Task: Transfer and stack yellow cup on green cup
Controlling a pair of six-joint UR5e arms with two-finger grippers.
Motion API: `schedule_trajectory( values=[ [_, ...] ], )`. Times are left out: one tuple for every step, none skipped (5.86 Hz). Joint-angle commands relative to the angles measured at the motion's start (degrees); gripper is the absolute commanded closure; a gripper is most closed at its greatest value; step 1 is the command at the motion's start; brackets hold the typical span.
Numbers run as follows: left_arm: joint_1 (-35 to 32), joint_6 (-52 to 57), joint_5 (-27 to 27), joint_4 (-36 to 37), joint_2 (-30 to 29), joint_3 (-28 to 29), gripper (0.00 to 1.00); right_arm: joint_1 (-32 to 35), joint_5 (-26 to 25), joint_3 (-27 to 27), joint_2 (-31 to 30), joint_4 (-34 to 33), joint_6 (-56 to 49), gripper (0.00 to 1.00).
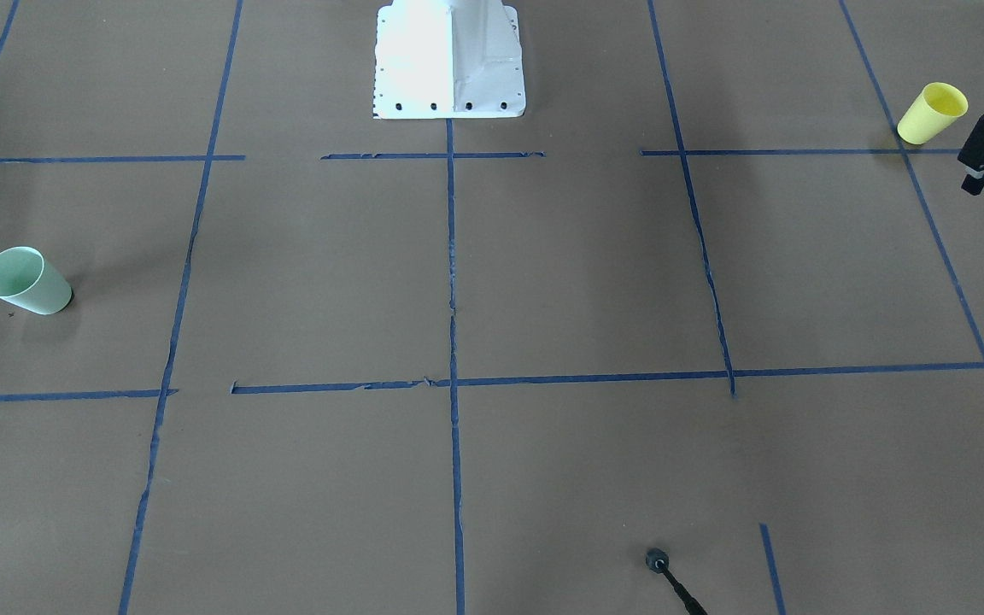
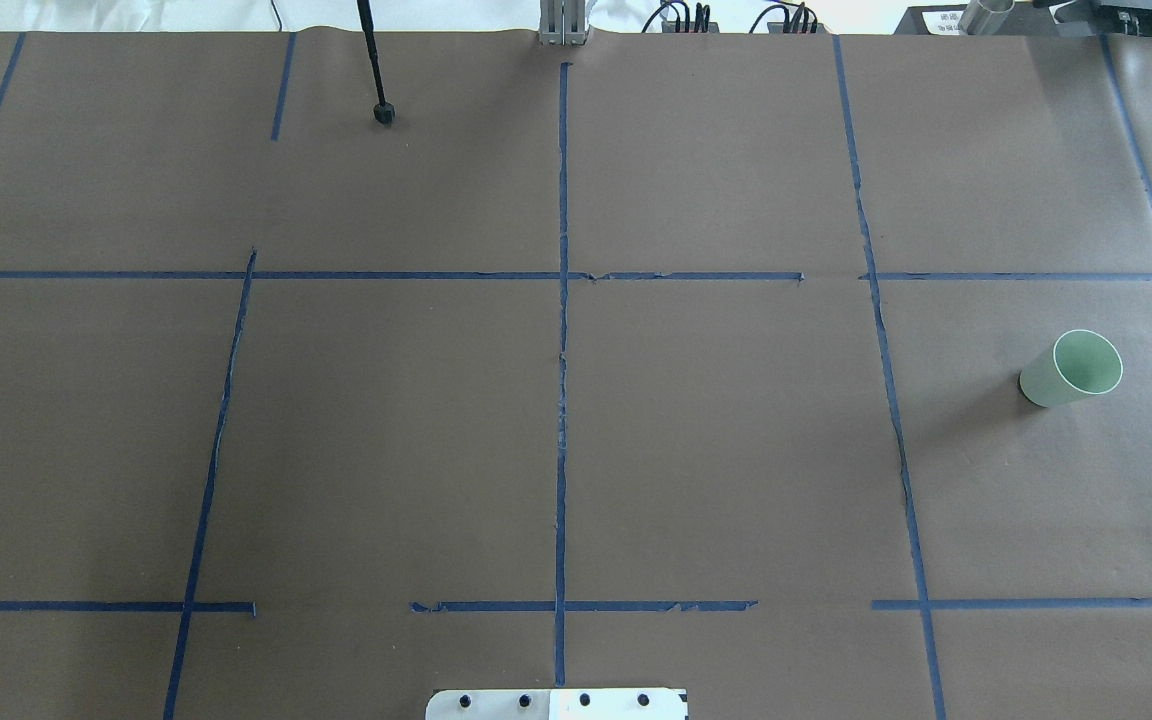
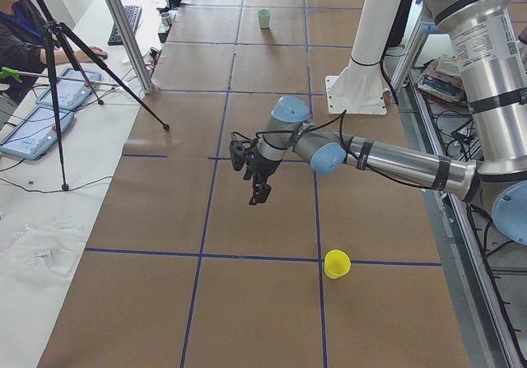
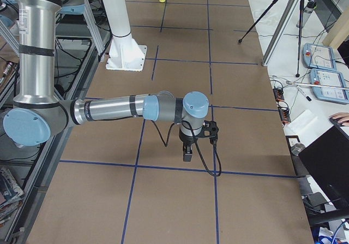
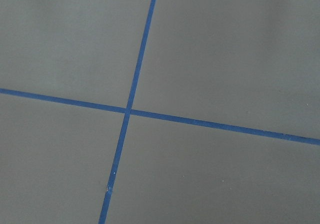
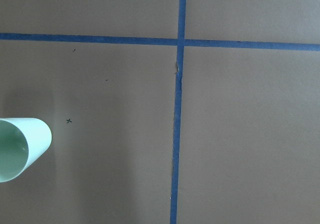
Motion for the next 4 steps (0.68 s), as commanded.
schedule_trajectory(
  values=[
    [11.74,-17.23,14.67,-0.11,4.05,-1.41,0.0,0.0,0.0,-0.14,0.0,0.08,0.0,0.0],
    [17.27,-26.8,22.75,-0.11,7.82,-1.41,0.0,0.0,0.0,-0.14,0.0,0.08,0.0,0.0],
    [19.41,-35.43,27.09,-0.11,11.25,-1.41,0.0,0.0,0.0,-0.14,0.08,0.08,-0.09,0.0],
    [19.44,-41.25,28.96,0.33,14.15,-1.41,0.0,0.0,0.0,-0.05,0.08,0.08,-0.09,0.0]
  ],
)
